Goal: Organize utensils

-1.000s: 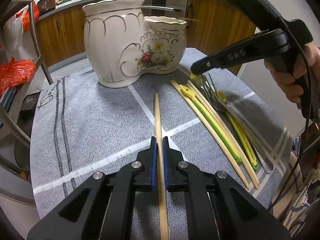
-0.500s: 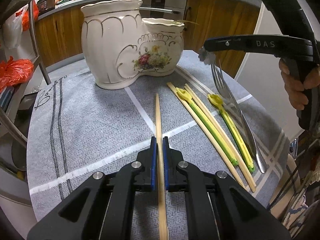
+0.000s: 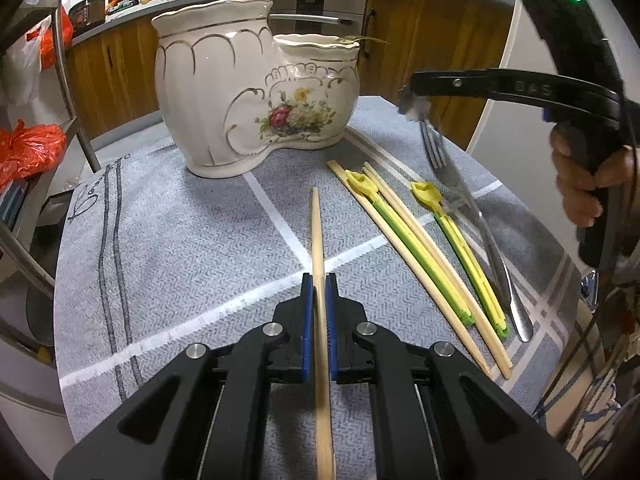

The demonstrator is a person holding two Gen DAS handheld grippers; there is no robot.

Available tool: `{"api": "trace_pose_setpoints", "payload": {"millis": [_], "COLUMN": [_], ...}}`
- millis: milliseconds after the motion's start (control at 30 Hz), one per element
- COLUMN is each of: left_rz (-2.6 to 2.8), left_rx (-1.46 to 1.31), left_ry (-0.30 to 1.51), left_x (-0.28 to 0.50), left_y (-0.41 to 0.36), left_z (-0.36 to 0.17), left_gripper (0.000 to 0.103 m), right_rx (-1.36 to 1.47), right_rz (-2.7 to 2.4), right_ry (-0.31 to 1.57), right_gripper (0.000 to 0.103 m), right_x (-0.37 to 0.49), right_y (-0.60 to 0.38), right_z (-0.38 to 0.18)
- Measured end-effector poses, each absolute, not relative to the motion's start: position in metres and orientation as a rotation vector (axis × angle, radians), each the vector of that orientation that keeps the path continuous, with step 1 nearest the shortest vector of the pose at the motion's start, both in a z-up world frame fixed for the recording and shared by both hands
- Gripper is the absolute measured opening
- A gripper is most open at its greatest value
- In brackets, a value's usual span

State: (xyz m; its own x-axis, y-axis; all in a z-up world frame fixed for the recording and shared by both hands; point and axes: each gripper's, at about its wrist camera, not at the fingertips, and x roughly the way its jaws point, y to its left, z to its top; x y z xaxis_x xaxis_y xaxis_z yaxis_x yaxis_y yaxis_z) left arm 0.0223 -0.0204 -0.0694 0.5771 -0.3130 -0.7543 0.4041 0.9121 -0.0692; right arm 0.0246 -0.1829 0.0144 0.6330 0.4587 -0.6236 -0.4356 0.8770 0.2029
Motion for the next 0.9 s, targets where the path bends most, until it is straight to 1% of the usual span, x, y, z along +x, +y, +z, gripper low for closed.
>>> {"api": "trace_pose_setpoints", "payload": {"millis": [167,200,233,267,300,400,467,567,700,900], "left_rz": [-0.419,-0.422,-0.426,-0.425,-0.415,-0.429,-0.505,-0.615,-0.683,-0.721], "left_rx": [0.108,0.101,0.093,0.086,0.09,0.099,0.064,-0.001,-0.116,-0.183], "left_ry": [0.858,0.86,0.861,0.855,0.838,0.765,0.737,0.74,0.787,0.83], "left_x": [0.024,0.024,0.026,0.027,0.027,0.025,0.028,0.039,0.06,0.073], "left_y": [-0.022,-0.022,-0.021,-0.02,-0.02,-0.026,-0.035,-0.049,-0.052,-0.056], "left_z": [-0.07,-0.07,-0.07,-0.068,-0.066,-0.05,-0.037,-0.029,-0.032,-0.041], "left_gripper": [0.006,0.007,0.009,0.015,0.019,0.023,0.023,0.023,0.021,0.017], "right_rx": [0.064,0.063,0.062,0.058,0.052,0.035,0.032,0.034,0.031,0.032], "right_rz": [0.516,0.522,0.526,0.529,0.536,0.549,0.555,0.567,0.59,0.609], "right_ry": [0.724,0.721,0.716,0.708,0.698,0.681,0.673,0.659,0.633,0.615], "right_gripper": [0.002,0.002,0.002,0.002,0.002,0.002,0.002,0.002,0.002,0.002], "right_x": [0.027,0.026,0.024,0.022,0.02,0.016,0.015,0.013,0.007,0.005], "right_y": [-0.184,-0.184,-0.184,-0.185,-0.185,-0.184,-0.184,-0.185,-0.187,-0.19], "right_z": [0.006,0.006,0.007,0.008,0.011,0.017,0.019,0.02,0.024,0.026]}}
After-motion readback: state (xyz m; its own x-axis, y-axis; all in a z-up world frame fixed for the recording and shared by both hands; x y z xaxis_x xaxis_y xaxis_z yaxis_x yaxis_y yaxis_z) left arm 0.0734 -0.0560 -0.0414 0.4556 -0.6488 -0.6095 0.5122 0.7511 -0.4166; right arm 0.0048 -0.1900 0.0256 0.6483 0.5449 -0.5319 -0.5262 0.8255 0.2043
